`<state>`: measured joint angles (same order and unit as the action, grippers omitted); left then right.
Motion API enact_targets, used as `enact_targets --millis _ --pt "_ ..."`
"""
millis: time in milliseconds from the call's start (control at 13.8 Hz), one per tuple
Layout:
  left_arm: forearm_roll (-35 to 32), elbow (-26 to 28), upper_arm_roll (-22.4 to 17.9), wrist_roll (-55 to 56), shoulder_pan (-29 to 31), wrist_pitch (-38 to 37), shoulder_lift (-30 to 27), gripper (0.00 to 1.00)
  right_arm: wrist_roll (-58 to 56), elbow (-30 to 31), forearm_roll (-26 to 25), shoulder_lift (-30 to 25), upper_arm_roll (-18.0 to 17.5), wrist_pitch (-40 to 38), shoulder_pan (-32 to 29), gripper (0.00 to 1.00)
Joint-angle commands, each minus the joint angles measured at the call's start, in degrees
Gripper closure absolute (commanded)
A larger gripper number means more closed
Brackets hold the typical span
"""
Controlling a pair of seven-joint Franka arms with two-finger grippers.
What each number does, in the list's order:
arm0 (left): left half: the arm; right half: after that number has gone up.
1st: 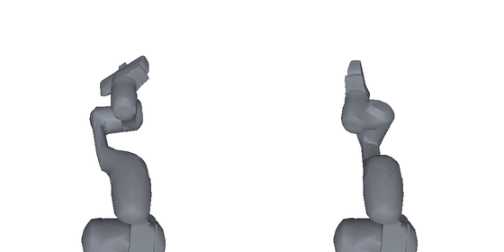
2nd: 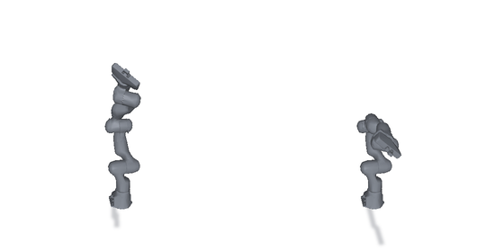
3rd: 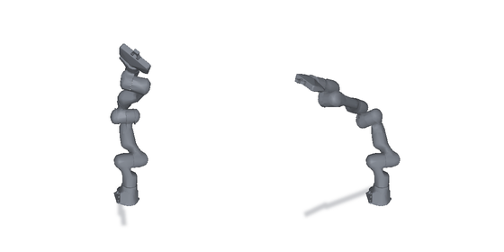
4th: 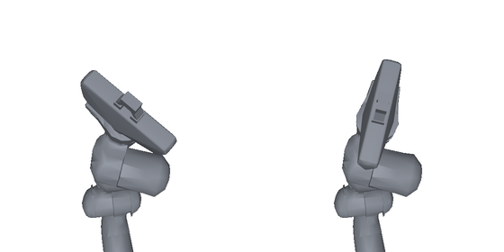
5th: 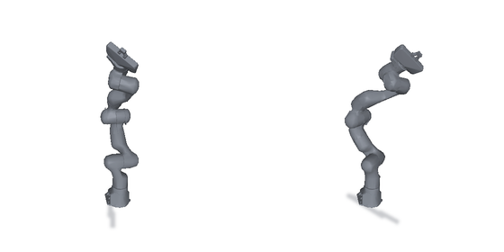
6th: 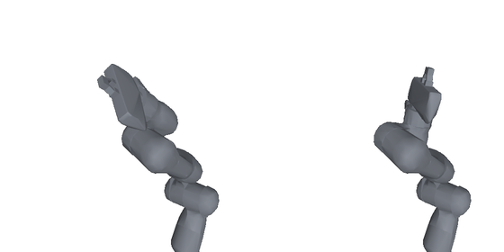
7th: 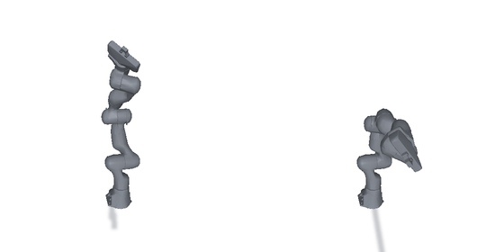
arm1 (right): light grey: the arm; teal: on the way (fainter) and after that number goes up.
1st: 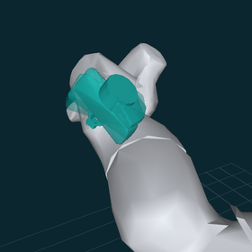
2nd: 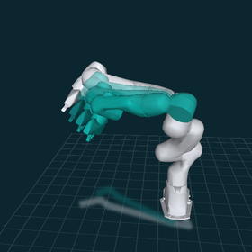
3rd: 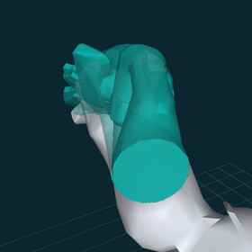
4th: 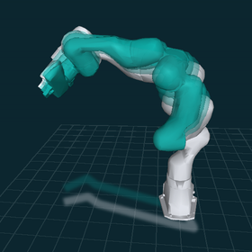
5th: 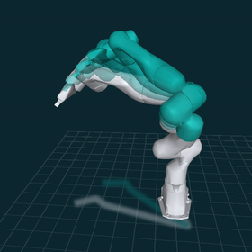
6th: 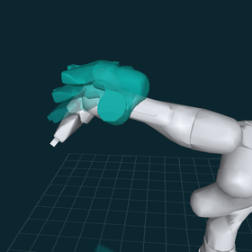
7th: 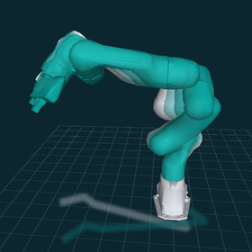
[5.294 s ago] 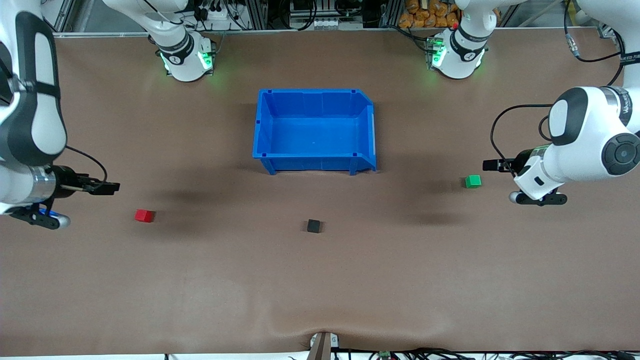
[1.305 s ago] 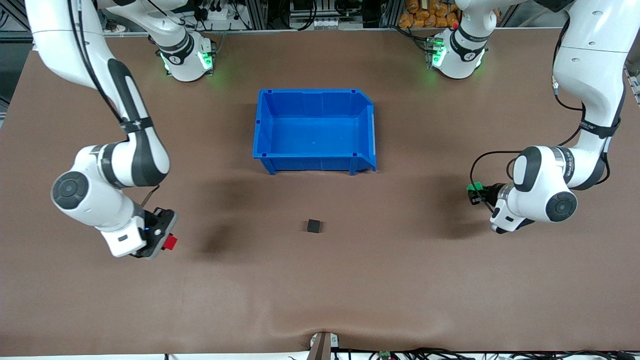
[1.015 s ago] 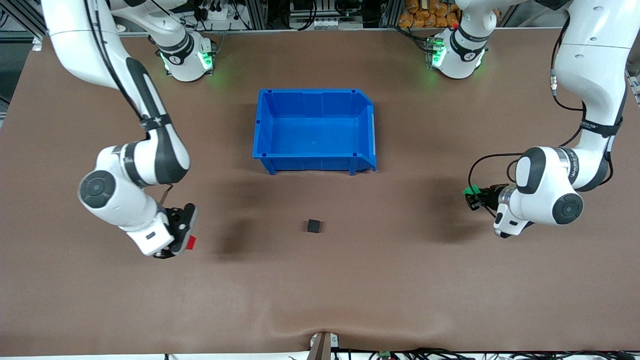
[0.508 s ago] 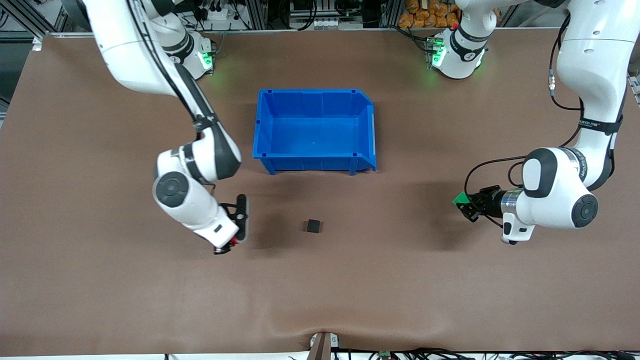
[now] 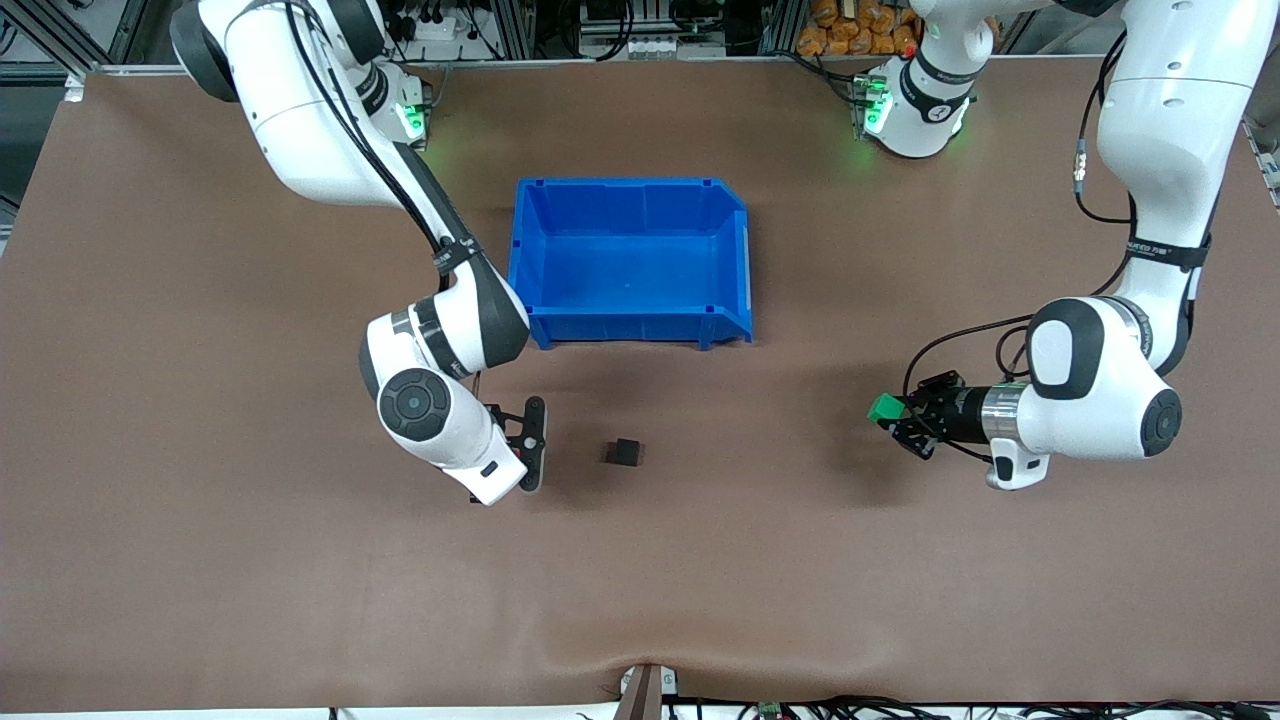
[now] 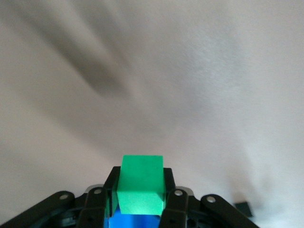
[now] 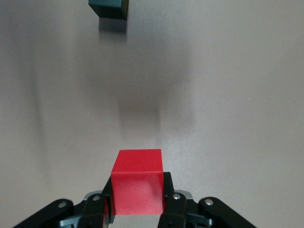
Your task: Attach green and red cubes to black cube
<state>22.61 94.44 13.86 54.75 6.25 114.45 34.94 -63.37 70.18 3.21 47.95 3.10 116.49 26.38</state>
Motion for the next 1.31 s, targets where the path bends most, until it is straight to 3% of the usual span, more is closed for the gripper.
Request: enact_targets --millis 0,290,653,1233 --pt "2.8 -1.2 -0.3 5.6 -2.1 3.0 1.7 1.00 5.5 -3.6 -0.1 2.8 0.4 -1.2 2.1 1.00" --pt "4.1 -1.3 -0.3 13.7 -7.6 10.8 4.3 1.00 11.5 -9.8 0.0 7.6 0.4 -1.3 5.0 1.00" --pt "5.9 -2.4 -0.5 25.3 -12.6 18.7 7.9 1.00 13.4 -11.1 0.0 10.8 0.2 2.7 7.7 1.00" --pt "9.8 -6.4 -0.4 36.2 -17.3 23.3 11.1 1.00 16.3 -11.2 0.0 13.0 0.2 6.8 9.7 1.00"
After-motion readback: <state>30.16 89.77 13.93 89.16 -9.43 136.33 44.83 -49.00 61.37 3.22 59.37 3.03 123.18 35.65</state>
